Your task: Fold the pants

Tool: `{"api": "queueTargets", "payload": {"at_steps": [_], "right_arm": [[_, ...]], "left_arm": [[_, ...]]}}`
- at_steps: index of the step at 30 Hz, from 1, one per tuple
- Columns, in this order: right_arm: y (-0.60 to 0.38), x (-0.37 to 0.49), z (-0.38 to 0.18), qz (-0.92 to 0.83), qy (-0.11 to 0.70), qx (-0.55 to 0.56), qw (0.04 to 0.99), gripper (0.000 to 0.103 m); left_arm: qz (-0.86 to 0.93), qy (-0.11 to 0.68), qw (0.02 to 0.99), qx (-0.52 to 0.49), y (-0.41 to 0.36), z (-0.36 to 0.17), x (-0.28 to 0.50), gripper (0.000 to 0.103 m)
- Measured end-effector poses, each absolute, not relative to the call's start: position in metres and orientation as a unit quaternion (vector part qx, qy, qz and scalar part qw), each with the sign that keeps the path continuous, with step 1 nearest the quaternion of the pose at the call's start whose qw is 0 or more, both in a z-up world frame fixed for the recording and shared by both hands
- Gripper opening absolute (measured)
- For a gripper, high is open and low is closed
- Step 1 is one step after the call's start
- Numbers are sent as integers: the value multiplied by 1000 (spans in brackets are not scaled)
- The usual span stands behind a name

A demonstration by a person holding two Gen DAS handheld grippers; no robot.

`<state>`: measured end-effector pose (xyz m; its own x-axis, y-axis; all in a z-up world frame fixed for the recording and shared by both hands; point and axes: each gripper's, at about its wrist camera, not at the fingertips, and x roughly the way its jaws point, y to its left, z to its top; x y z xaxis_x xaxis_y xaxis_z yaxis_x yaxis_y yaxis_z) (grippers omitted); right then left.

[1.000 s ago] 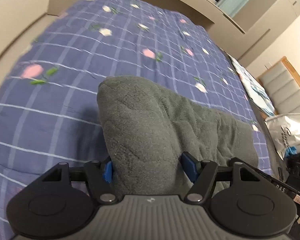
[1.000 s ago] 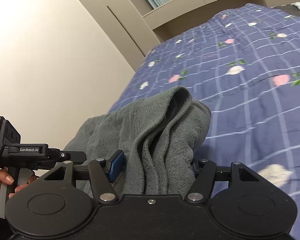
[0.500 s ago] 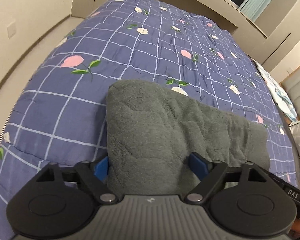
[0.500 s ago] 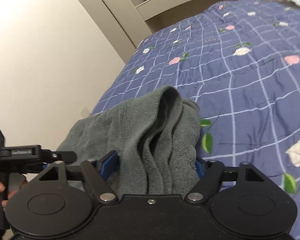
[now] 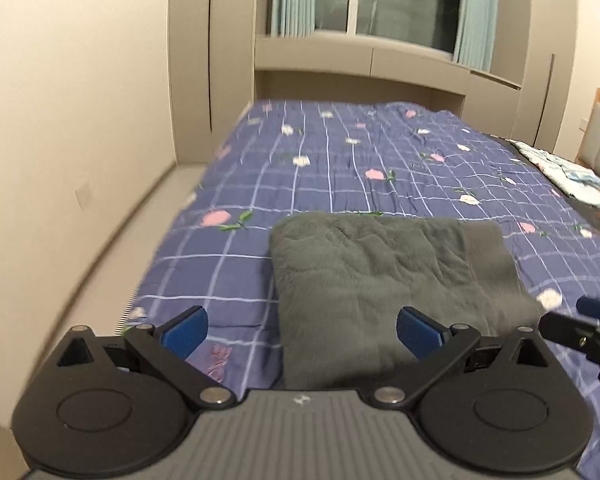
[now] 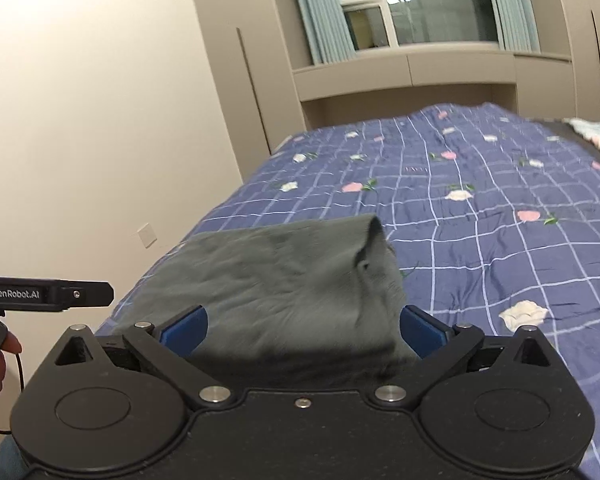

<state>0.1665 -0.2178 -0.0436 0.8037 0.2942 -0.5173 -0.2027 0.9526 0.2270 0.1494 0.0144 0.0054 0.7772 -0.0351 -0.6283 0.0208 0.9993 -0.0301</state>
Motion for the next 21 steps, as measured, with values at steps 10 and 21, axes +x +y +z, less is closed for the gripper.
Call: {"api": "queueTargets", "payload": {"at_steps": [10,21], "right_arm": [[-200,83,-31,135,279,49,950,102],[-199,57,-27,135,267,48,953,102]], "left_arm": [[-19,306,952,-10,16,6,61,103],[-22,300,954,-11,17,10,42,103]]}}
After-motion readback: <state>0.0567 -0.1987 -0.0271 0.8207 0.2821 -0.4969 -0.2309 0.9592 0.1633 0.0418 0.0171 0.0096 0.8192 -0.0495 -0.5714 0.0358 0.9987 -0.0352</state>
